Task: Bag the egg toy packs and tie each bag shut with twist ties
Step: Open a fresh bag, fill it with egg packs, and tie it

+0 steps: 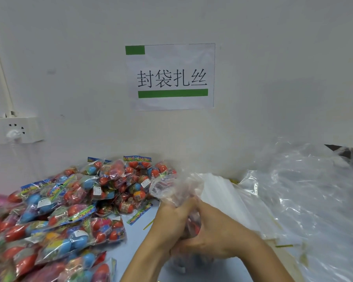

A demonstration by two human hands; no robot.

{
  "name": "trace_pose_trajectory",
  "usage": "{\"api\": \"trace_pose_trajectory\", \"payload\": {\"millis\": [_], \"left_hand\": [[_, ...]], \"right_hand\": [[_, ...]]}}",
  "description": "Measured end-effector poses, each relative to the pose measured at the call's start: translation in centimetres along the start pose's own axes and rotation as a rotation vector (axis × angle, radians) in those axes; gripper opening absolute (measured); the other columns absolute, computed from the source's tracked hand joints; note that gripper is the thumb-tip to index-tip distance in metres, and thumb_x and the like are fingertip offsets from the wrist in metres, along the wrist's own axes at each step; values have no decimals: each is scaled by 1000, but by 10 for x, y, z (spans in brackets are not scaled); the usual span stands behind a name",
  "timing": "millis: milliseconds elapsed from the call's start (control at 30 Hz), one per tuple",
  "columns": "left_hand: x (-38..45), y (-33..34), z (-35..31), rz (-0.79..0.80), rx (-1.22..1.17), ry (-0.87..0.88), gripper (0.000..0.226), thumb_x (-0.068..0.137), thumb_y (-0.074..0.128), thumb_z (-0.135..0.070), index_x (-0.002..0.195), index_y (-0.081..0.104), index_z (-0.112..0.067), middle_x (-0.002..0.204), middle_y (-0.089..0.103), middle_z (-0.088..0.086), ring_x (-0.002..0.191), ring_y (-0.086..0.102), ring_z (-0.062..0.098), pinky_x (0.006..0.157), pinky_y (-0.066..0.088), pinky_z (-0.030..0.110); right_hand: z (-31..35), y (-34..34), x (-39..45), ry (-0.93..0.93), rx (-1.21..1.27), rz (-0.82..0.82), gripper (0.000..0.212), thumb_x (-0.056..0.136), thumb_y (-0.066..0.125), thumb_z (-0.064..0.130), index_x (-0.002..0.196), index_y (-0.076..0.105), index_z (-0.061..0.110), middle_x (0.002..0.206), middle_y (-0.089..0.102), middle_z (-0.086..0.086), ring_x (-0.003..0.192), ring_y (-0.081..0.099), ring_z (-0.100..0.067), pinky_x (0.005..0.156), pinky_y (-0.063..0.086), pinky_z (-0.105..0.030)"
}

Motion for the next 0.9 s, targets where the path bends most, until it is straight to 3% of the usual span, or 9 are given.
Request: {"api": "trace_pose_trajectory", "payload": {"millis": [67, 133, 200, 267, 433, 633, 733, 833, 900], "left_hand": [[1, -2, -5, -10, 156, 35, 10, 92, 64, -15, 96, 71, -20, 78, 75, 9, 71, 72, 14, 64, 57, 25], [0, -7, -19, -79, 366, 146, 12, 91, 65, -24, 102, 68, -28, 87, 74, -6, 89, 68, 2, 74, 53, 15], [-2, -5, -32, -103, 508, 256, 23, 87, 63, -29, 110, 64, -31, 107, 68, -9, 117, 57, 19, 97, 50, 29], [-6, 3, -39, -68, 567, 319, 31, 78, 59, -31, 109, 63, -31, 111, 65, -4, 120, 53, 31, 99, 49, 41], [-12, 15, -41, -23, 598, 380, 34, 71, 57, -31, 104, 60, -37, 103, 66, -6, 111, 58, 23, 92, 52, 34], [-8, 8, -33, -49, 371, 262, 35, 84, 63, -5, 74, 72, -38, 77, 71, -28, 76, 65, -12, 63, 44, 2], [-10, 7, -30, -38, 332, 234, 38, 83, 60, 5, 60, 65, -25, 59, 67, -23, 59, 61, -11, 51, 40, 3], [-10, 8, -30, -22, 291, 231, 22, 81, 62, -4, 73, 72, -22, 64, 70, -15, 61, 64, -5, 53, 44, 7], [-10, 8, -30, -17, 278, 224, 21, 77, 62, -11, 69, 74, -26, 66, 70, -11, 63, 64, -2, 54, 45, 8]], "right_hand": [[-2, -3, 0, 27, -45, -33, 63, 48, 84, 51, 107, 62, 44, 92, 73, 22, 84, 69, 3, 82, 59, -32], [-5, -2, 1, 52, -94, -35, 49, 49, 77, 46, 96, 71, 35, 82, 76, 13, 76, 73, -5, 77, 62, -39], [-1, 0, 4, 51, -157, -48, 41, 54, 70, 44, 95, 74, 36, 84, 76, 12, 79, 72, -5, 78, 61, -39], [3, 7, 7, 20, -252, -33, 44, 65, 63, 47, 108, 69, 40, 100, 75, 13, 91, 70, -6, 84, 59, -35], [-7, 6, 11, 23, -321, -16, 28, 88, 58, 25, 114, 70, 25, 114, 73, 3, 106, 65, -13, 92, 52, -29], [7, -6, 11, -129, 25, -169, 35, 76, 50, 7, 94, 75, 24, 95, 76, 7, 101, 69, -5, 85, 58, -29], [8, -7, 13, -148, 83, -158, 34, 73, 47, 5, 91, 75, 12, 91, 76, -9, 92, 73, -13, 75, 60, -34], [4, -6, 13, -119, 93, -123, 30, 70, 50, 14, 84, 74, 25, 81, 75, 1, 72, 67, 1, 61, 52, -18], [-1, -3, 13, -76, 40, -85, 24, 71, 56, 17, 85, 73, 26, 80, 74, 5, 73, 67, 0, 62, 55, -23]]}}
Point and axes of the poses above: each hand's wrist, its own x-axis towards the middle knuckle, its own y-axis out of the palm, z = x × y, the point moved 10 cm from there along x, towards the middle knuckle
